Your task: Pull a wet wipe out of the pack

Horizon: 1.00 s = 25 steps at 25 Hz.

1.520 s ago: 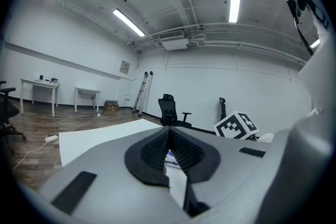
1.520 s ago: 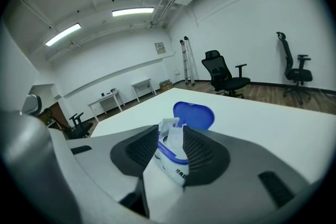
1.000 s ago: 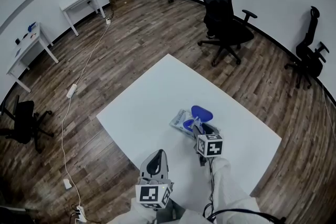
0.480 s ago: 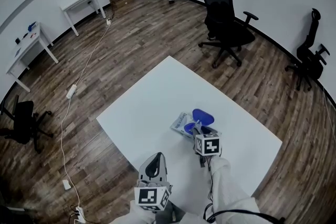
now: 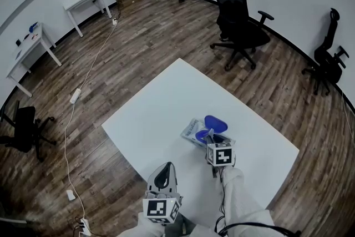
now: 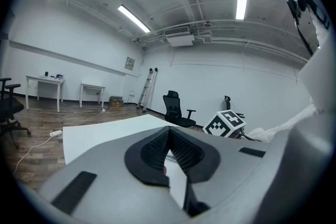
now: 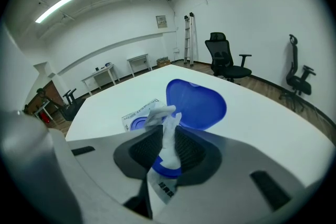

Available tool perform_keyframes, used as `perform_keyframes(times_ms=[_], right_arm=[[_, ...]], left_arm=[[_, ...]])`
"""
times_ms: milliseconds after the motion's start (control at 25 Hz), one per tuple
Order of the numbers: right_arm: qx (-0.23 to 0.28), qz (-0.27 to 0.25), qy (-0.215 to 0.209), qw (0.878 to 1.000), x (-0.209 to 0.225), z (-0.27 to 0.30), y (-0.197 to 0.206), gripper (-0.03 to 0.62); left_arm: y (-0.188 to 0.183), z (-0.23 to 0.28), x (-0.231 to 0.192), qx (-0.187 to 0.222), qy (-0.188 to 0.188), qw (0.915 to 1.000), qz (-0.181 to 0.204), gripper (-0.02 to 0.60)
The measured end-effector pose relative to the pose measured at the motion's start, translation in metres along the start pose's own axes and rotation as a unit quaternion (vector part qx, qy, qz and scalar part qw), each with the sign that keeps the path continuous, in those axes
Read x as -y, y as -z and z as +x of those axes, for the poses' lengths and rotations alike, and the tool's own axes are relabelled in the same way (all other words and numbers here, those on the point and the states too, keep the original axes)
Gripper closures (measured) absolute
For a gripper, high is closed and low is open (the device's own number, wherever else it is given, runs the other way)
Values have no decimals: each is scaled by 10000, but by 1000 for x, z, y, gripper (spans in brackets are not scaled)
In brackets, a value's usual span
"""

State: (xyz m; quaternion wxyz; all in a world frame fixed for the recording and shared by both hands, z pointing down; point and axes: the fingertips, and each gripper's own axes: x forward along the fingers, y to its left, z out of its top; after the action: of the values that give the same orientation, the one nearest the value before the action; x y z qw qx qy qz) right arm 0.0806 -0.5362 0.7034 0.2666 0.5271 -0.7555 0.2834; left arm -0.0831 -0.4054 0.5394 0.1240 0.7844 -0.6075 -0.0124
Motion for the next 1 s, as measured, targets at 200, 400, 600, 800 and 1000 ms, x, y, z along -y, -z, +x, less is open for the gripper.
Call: perform_keyframes(times_ms=[200,400,600,800,1000], right_arm=[[49,-62,83,9999,3,-1,0,541],[81,-189,188,9996,5,-1,1,574],[137,-175,170,9996,6,-2,-2,577],[196,-113,148,9996,3,-6,-4,579],[395,-60,116,9991,2,-15,-9,580]], left_arm=[[2,-1,0,-20,-39,10000,-5,584],[0,-3,-1,-13,-78,10000,-5,584],[-1,-6,-1,23,-93,10000,22,585],[-3,-10,-4,34,-114,9999,27,584],[-3,-12,0,66,-84,9999,37,584]])
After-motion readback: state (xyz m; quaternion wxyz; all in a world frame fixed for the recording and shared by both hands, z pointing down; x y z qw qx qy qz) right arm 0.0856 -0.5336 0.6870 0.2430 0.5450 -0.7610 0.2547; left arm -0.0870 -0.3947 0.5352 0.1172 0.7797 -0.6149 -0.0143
